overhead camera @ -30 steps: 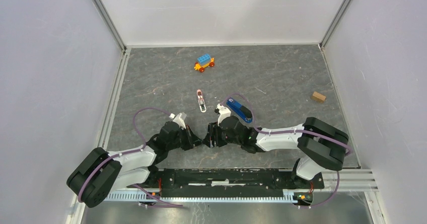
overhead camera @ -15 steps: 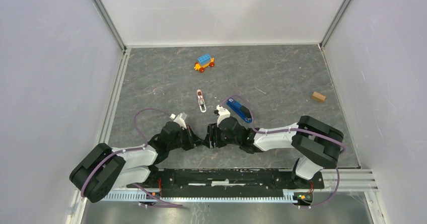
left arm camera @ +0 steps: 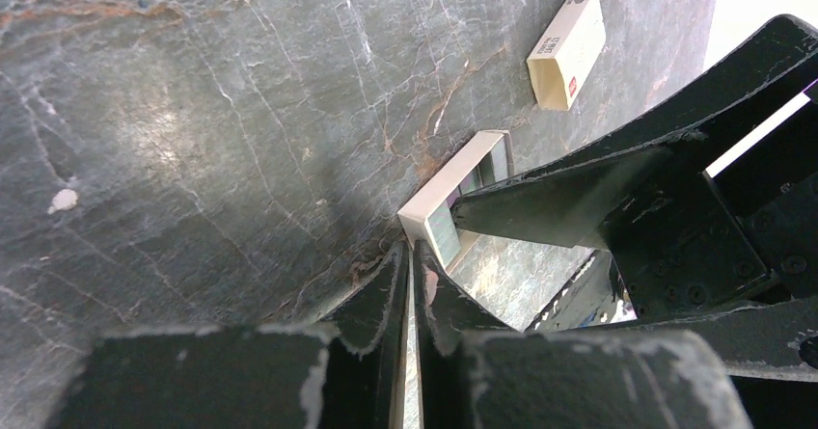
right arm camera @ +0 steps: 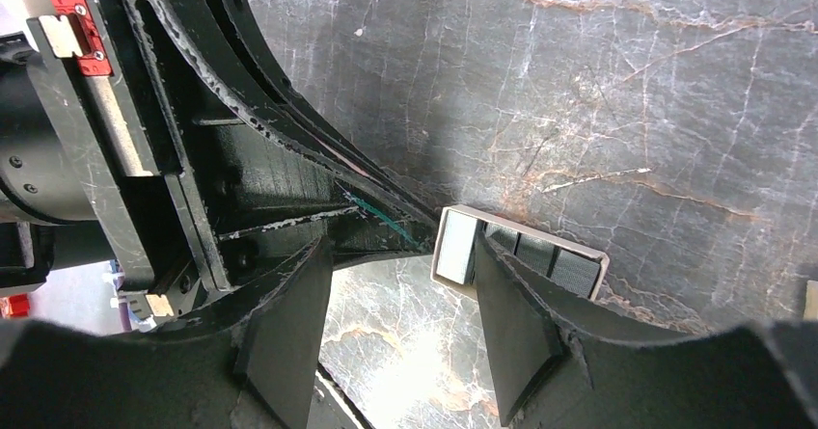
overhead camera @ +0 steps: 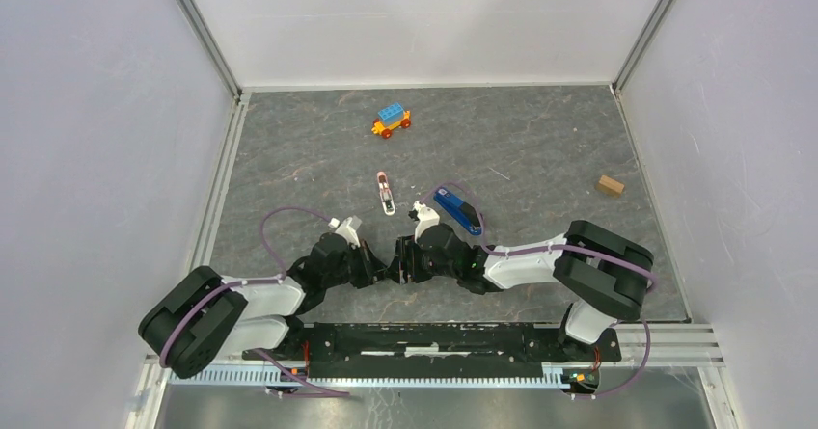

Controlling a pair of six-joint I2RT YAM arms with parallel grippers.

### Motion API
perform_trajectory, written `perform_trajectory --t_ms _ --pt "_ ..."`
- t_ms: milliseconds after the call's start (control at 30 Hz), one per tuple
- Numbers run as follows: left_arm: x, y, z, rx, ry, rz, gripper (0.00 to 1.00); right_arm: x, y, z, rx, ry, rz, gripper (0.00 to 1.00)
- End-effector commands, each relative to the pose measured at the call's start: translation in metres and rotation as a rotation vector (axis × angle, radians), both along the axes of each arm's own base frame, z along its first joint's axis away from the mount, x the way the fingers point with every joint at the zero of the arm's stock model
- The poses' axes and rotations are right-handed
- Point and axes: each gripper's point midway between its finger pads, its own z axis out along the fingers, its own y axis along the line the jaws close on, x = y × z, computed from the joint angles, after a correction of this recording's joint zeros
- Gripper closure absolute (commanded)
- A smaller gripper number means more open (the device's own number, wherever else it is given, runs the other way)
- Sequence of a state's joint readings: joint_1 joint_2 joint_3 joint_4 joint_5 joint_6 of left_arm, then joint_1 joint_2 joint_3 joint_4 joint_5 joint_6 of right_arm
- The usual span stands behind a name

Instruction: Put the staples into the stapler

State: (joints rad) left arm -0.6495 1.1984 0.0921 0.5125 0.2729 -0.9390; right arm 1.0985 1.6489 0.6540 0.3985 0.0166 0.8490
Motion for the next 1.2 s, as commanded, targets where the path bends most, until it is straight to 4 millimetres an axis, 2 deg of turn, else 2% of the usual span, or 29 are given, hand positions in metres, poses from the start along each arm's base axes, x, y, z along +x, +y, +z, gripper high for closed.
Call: perform_trajectory --t_ms 0,300,733,933,1067,1167 --pt "0.005 -0.01 0.012 -0.056 -0.017 0.001 0.89 0.001 0.008 0.006 0.034 0.003 0.004 0.38" --pt "0.004 -0.013 0.011 -0.061 -0.013 -0.007 0.89 0.002 0.01 0.025 0.092 -0.019 0.001 0.38" --pt "0.004 -0.013 0.014 -0.068 -0.024 -0.007 0.89 0.005 0.002 0.05 0.137 -0.078 -0.012 0.38" --pt "0.005 -0.005 0.014 -0.048 -0.03 0.028 0.88 0.019 -0.02 0.03 -0.076 -0.148 -0.033 0.48" --pt "0.01 0.011 0.013 0.016 -0.057 0.099 0.77 0.027 -0.026 0.024 -0.204 -0.18 -0.01 0.55" --pt "0.019 0.024 0.03 0.042 -0.125 0.165 0.59 0.031 -0.029 0.026 -0.249 -0.206 -0.015 0.58"
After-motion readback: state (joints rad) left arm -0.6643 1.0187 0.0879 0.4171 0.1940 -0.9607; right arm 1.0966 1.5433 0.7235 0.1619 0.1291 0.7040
